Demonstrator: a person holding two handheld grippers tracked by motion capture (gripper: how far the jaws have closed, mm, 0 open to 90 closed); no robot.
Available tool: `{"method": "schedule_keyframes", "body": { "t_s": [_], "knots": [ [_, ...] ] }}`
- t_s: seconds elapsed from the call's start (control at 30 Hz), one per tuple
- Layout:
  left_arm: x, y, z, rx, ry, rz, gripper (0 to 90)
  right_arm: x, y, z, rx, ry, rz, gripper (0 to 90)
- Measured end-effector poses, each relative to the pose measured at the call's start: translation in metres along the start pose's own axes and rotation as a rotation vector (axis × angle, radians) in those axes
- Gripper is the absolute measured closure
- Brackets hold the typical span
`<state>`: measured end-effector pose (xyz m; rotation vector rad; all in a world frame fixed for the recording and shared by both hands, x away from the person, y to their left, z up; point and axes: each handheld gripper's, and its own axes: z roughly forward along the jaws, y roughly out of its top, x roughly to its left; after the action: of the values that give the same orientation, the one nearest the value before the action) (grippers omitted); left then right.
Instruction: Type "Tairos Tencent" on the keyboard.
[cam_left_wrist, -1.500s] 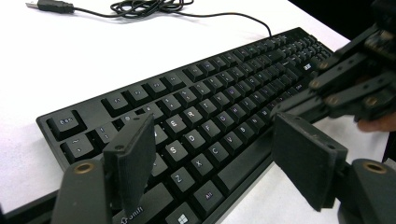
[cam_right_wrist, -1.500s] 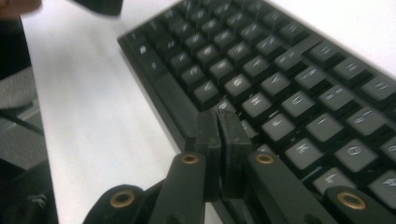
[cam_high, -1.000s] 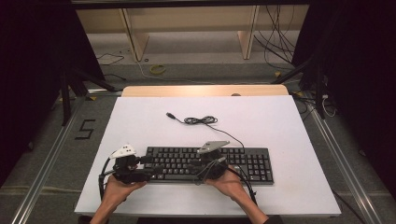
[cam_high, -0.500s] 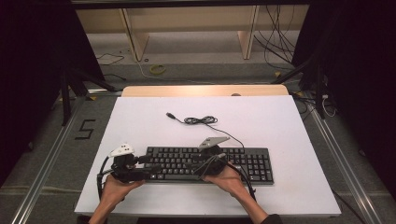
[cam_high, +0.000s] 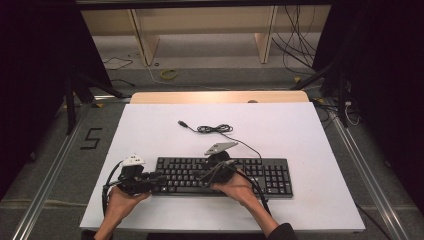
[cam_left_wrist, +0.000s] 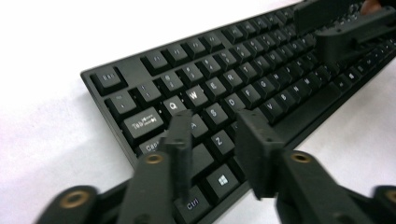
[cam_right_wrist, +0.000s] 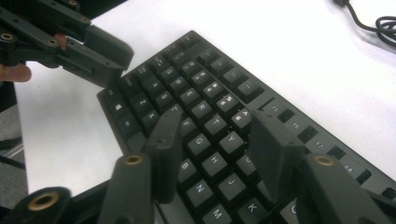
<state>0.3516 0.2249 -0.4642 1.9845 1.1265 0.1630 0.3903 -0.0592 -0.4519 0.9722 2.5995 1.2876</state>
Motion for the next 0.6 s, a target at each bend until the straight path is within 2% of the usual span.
{"method": "schedule_keyframes", "body": {
  "t_s": [0.17, 0.33, 0.53, 0.6],
  "knots": [
    [0.000, 0.000, 0.001, 0.029, 0.007, 0.017, 78.3, 0.002, 0.003, 0.006, 0.016, -0.007, -0.008, 64.0],
    [0.000, -0.001, 0.003, 0.050, 0.007, 0.029, 85.9, 0.001, 0.007, 0.011, 0.015, -0.011, -0.008, 77.4],
    [0.002, -0.002, 0.005, 0.071, 0.016, 0.030, 88.9, 0.004, 0.009, 0.022, 0.039, -0.004, -0.015, 89.9],
    [0.002, -0.002, 0.006, 0.081, 0.021, 0.033, 88.9, 0.004, 0.010, 0.025, 0.054, -0.010, -0.016, 90.0]
  ]
}}
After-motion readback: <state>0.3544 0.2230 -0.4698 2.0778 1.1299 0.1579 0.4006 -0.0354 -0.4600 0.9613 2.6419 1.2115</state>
